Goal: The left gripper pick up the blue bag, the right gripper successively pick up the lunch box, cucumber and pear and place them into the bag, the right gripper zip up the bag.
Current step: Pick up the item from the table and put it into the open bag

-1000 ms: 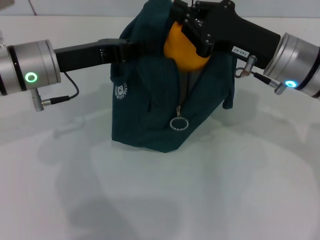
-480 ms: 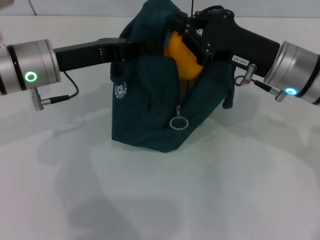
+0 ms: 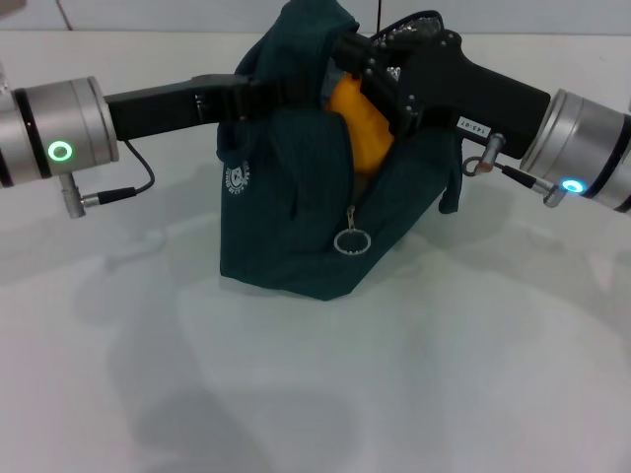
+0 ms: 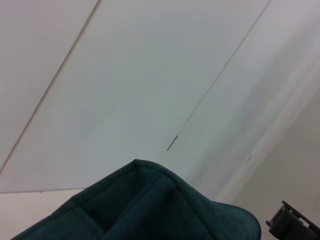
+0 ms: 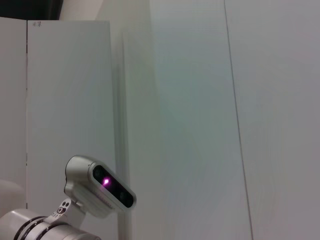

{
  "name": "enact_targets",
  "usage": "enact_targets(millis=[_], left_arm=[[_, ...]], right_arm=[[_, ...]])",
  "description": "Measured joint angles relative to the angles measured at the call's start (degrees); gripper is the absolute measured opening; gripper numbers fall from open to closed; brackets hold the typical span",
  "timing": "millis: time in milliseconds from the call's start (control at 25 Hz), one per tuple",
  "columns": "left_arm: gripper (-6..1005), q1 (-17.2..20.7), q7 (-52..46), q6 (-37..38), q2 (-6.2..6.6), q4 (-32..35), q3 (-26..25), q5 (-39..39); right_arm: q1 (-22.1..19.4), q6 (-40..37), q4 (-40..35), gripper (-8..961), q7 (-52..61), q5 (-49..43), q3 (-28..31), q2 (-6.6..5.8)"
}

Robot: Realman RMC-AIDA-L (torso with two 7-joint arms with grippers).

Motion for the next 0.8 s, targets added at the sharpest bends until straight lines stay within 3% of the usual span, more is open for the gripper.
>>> enact_targets(millis=[680,800], left_arm=[[70,0.05,0.04,0.00,0.00,0.00,0.07,-0.10],[70,0.05,0.04,0.00,0.00,0.00,0.07,-0.10]], right_arm=[[-0.47,0.07,0.00,104,0.25,0.52,-0.42,0.00],[-0.65,0.03,0.00,183,0.26,1.69,-0.63,0.00]])
